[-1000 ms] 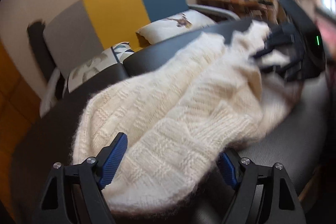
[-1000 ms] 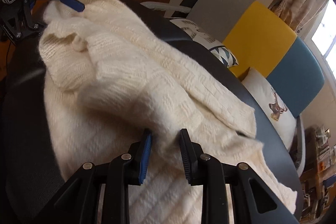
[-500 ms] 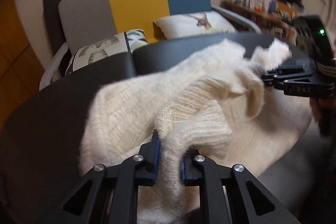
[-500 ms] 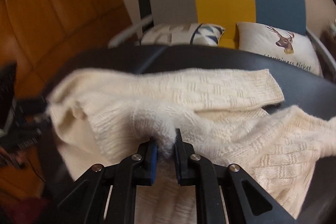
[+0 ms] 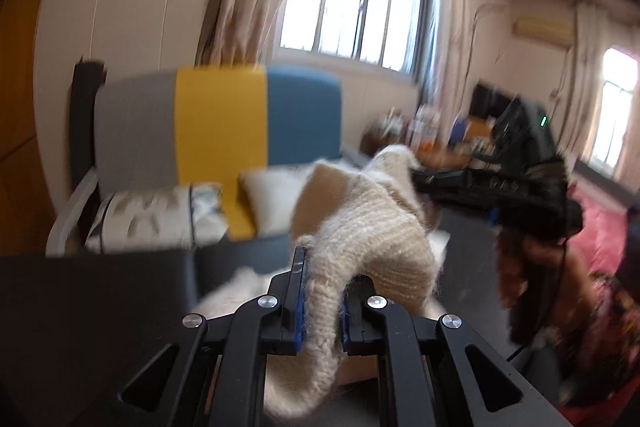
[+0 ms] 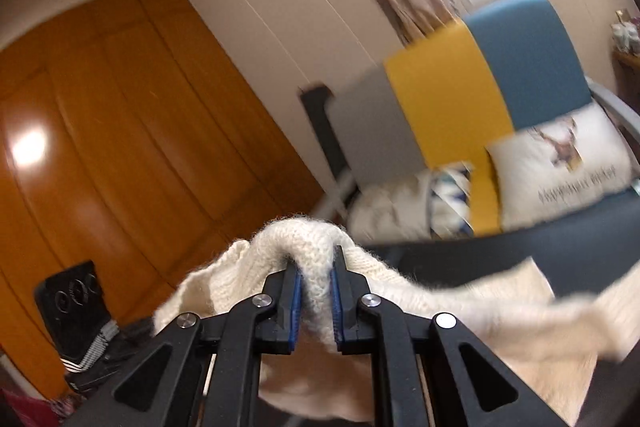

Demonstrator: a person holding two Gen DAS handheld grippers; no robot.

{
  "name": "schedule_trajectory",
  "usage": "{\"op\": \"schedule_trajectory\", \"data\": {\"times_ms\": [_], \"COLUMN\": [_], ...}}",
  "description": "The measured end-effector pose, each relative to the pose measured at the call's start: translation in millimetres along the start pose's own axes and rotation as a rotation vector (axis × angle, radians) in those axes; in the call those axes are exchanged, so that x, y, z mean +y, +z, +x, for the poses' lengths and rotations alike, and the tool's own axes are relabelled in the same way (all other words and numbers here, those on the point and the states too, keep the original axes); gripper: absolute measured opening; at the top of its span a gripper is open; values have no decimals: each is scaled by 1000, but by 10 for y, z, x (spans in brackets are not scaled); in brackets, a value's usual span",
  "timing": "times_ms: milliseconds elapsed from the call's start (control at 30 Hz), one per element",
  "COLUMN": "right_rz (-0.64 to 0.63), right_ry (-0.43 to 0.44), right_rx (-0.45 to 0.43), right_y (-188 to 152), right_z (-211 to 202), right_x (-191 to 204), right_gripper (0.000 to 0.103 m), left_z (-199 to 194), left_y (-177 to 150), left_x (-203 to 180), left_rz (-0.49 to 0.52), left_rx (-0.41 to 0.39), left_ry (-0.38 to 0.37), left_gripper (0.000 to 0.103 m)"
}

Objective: Fold clothes

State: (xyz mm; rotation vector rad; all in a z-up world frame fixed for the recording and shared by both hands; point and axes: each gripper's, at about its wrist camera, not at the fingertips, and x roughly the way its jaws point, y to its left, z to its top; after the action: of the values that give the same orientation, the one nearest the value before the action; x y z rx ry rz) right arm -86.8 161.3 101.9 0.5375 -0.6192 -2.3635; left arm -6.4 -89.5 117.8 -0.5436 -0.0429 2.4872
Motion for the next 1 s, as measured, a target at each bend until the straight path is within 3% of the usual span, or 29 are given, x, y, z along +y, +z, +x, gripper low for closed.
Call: {"op": "schedule_trajectory", "data": {"times_ms": [133, 233, 367, 833, 900, 967, 1000], "right_rz": [-43, -67, -59, -26, -38, -91, -143], "right_ry": [103, 167, 234, 622, 696, 757, 740], "right_rx": [-54, -80, -85, -78, -95, -120, -127], "right_y": [405, 641, 833, 1244, 1359, 1498, 1539], "right_z": [-159, -212, -202, -259, -348, -467, -533], "right_x": [378, 665, 867, 1730, 1910, 2169, 2331], "right_gripper": [11, 11, 11, 9, 1, 0, 1], "left_z": [-402, -607, -766, -1539, -1667, -1722, -1728], "left_y": [501, 779, 971, 1546, 1671, 1812, 1886], "left_x": [-129, -268, -443, -609, -655, -701, -718], "left_rz": [-35, 1, 54, 10, 8, 9, 7], "left_rx": [-158, -224, -271, -462, -487, -490, -485], "left_ry": [-90, -119, -129, -170, -172, -161, -153], "left_gripper": [9, 9, 9, 9, 9, 9, 9]}}
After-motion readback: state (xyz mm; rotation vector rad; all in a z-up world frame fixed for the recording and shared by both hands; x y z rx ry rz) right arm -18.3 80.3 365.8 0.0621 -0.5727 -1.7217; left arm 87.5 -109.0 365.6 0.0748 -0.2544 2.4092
